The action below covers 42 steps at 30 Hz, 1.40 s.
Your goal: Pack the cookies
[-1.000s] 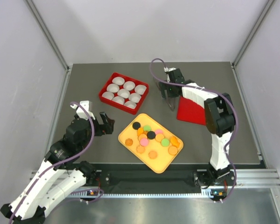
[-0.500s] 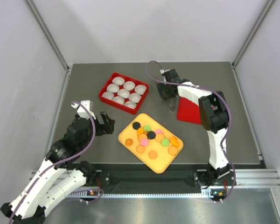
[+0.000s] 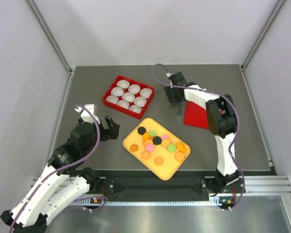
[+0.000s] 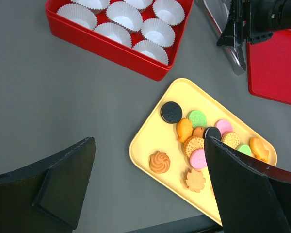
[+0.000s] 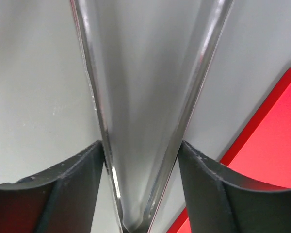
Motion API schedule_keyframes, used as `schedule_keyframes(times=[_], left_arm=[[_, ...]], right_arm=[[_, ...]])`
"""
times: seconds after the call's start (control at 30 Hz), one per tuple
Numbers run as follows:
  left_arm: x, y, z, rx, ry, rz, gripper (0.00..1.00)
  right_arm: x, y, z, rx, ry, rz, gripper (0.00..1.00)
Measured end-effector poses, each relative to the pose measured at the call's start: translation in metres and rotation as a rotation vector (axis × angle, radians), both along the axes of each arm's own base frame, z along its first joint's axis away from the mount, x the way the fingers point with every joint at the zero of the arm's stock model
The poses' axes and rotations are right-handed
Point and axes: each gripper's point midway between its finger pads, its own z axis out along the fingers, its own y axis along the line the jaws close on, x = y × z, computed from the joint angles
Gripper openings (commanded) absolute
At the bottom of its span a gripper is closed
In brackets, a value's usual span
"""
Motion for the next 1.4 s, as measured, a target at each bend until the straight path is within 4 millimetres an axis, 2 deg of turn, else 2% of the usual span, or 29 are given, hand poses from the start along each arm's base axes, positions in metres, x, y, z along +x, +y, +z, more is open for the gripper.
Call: schedule_keyframes(times=[0.17, 0.23, 0.37, 0.47, 0.57, 0.6, 0.63, 0.77, 0.83, 0.97, 1.03, 1.2, 1.4], left_arm=[[0.000, 0.000, 0.000, 0.000, 0.000, 0.000, 0.98], [0.000, 0.000, 0.000, 0.000, 0.000, 0.000, 0.98], [0.000, 0.000, 0.000, 0.000, 0.000, 0.002, 0.98], [0.000, 0.001, 0.000, 0.001, -0.001, 0.003, 0.98], [0.000, 0.001, 0.000, 0.001, -0.001, 0.004, 0.98], [0.000, 0.001, 0.000, 0.001, 0.000, 0.003, 0.98], [0.000, 0.001, 0.000, 0.001, -0.001, 0.003, 0.98], [0.000, 0.001, 0.000, 0.001, -0.001, 0.004, 0.98], [0.000, 0.001, 0.000, 0.001, -0.001, 0.003, 0.98], [0.000, 0.001, 0.000, 0.000, -0.001, 0.003, 0.98], [0.000, 0.001, 0.000, -0.001, -0.003, 0.003, 0.98], [-0.001, 0.001, 0.002, -0.005, -0.008, 0.002, 0.98], [-0.001, 0.000, 0.001, -0.004, -0.005, -0.001, 0.98]], right_arm=[[0.000, -0.001, 0.001, 0.000, -0.002, -0.013, 0.52], [-0.001, -0.004, 0.003, -0.008, 0.000, -0.022, 0.51], [-0.005, -0.008, 0.019, -0.014, -0.007, -0.036, 0.52], [-0.007, -0.010, 0.048, 0.003, -0.045, -0.040, 0.52], [-0.008, -0.010, 0.089, 0.037, -0.118, -0.043, 0.52], [-0.009, -0.010, 0.096, 0.044, -0.128, -0.046, 0.52], [-0.010, -0.011, 0.114, 0.062, -0.160, -0.048, 0.52], [-0.019, -0.014, 0.161, 0.113, -0.248, -0.055, 0.49], [-0.032, -0.019, 0.175, 0.132, -0.269, -0.059, 0.48], [-0.066, -0.022, 0.186, 0.152, -0.274, -0.041, 0.46], [-0.087, -0.017, 0.187, 0.158, -0.269, -0.015, 0.46], [-0.152, 0.004, 0.190, 0.203, -0.239, 0.094, 0.45], [-0.212, 0.014, 0.218, 0.279, -0.257, 0.197, 0.42]])
